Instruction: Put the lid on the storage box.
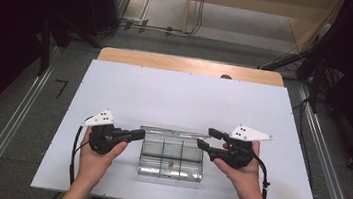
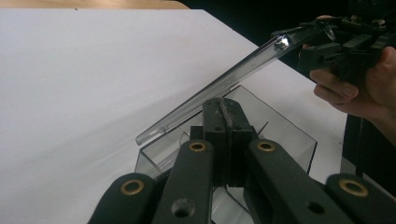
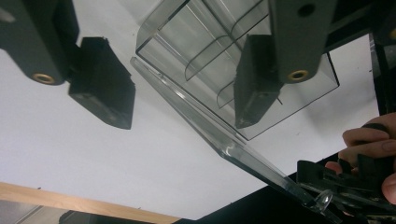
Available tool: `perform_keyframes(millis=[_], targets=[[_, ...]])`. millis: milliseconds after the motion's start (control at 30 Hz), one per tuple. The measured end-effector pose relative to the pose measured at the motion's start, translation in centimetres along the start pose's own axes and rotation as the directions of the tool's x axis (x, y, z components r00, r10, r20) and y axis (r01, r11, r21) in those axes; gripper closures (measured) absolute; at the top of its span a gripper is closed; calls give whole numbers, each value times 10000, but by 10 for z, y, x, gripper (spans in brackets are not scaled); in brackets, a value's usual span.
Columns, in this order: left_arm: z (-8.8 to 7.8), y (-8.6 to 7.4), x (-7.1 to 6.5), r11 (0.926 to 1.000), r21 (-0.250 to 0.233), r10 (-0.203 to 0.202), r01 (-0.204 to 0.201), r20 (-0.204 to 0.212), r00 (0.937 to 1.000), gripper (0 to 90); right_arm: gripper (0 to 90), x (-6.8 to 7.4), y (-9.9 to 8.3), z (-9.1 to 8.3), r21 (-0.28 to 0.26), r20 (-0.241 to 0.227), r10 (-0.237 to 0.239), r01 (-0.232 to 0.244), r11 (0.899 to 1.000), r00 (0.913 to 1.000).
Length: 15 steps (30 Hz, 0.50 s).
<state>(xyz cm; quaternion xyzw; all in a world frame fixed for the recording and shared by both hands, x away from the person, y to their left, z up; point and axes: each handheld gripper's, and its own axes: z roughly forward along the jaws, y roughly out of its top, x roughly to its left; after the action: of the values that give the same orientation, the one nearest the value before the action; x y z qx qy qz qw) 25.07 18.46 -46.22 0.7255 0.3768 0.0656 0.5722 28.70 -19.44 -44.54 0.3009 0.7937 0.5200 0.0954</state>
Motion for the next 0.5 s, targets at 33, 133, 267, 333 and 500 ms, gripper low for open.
perform_keyframes(millis=[33,133,267,333,500], targets=[[0,0,0,10000,5,5,-5,5,10000,900,349,-1,-1,0,28,35,9,-9,10000,10000],[0,0,-1,10000,6,22,-22,5,10000,900,351,-2,-4,0,122,57,134,-135,9998,9999],[0,0,-1,10000,2,30,-30,1,10000,900,410,-3,-9,0,235,232,191,-197,9995,9995],[0,0,0,10000,7,29,-29,-8,10000,900,456,-3,-11,0,313,304,327,-336,9989,9990],[0,0,0,10000,-4,20,-20,-9,10000,900,605,-1,-17,1,638,523,463,-496,9967,9976]])
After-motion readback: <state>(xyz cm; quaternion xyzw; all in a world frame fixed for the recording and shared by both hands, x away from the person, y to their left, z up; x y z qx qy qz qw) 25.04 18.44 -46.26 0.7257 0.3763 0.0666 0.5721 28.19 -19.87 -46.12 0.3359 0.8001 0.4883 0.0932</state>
